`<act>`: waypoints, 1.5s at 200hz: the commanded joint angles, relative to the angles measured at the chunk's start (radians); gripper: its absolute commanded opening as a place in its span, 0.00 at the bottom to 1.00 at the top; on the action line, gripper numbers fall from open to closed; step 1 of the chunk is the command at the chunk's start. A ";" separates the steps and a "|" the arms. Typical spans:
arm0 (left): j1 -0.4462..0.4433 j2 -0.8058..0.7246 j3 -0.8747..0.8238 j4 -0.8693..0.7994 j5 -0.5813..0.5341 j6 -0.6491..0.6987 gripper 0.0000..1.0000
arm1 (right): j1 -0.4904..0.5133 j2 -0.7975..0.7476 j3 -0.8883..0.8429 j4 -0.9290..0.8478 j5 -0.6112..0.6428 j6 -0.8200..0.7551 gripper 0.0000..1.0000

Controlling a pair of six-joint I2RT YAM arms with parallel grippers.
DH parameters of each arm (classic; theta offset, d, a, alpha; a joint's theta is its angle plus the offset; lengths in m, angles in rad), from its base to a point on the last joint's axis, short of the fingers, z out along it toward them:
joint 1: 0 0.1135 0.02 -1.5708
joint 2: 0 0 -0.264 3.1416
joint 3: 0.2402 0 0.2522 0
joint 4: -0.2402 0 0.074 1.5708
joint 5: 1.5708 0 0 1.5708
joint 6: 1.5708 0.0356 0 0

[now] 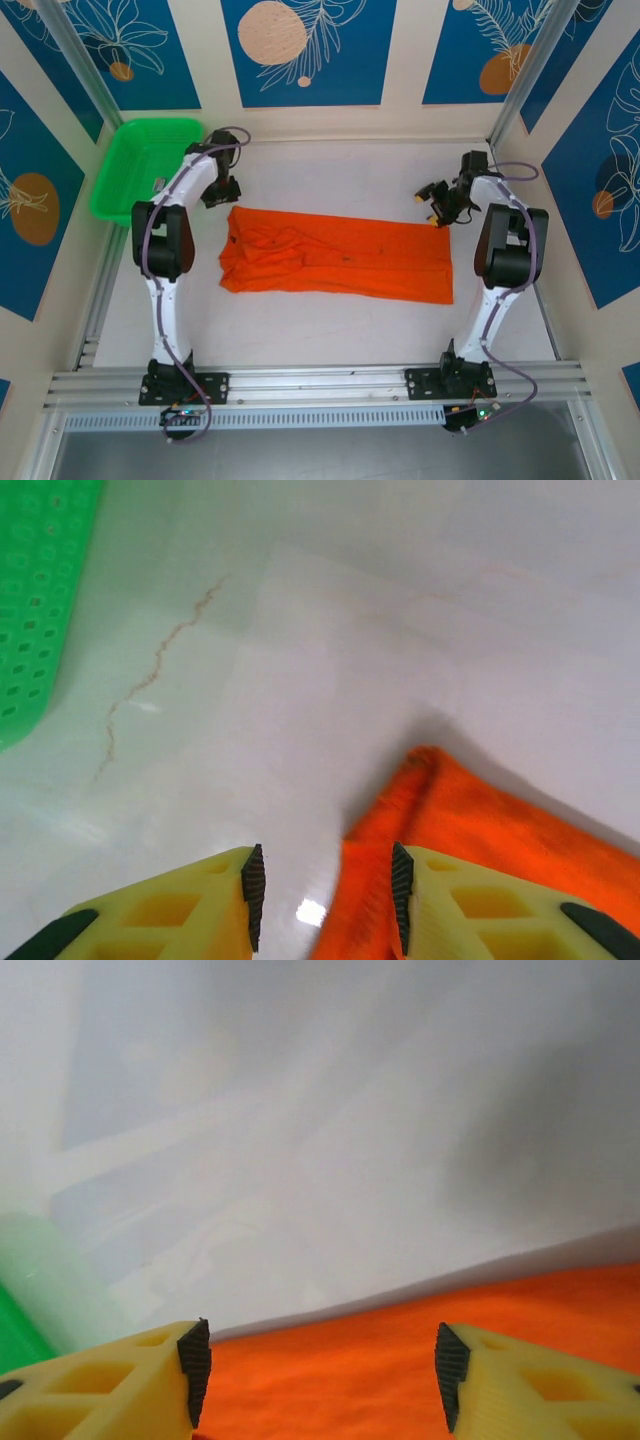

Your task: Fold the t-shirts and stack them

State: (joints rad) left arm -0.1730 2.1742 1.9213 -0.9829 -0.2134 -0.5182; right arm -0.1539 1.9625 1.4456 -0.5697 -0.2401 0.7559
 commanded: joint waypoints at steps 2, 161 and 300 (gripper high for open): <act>-0.032 -0.101 -0.057 0.006 0.198 0.002 0.39 | 0.109 -0.089 -0.002 0.090 -0.058 -0.059 0.65; -0.053 0.144 -0.033 -0.063 0.423 0.030 0.37 | 0.692 0.526 0.762 -0.242 -0.150 -0.221 0.37; -0.052 0.162 -0.039 -0.061 0.419 0.041 0.36 | 0.752 0.588 0.818 -0.305 -0.165 -0.255 0.35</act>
State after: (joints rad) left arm -0.2329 2.3001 1.8915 -1.0069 0.2020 -0.4942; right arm 0.5804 2.5439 2.2330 -0.8360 -0.3676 0.5255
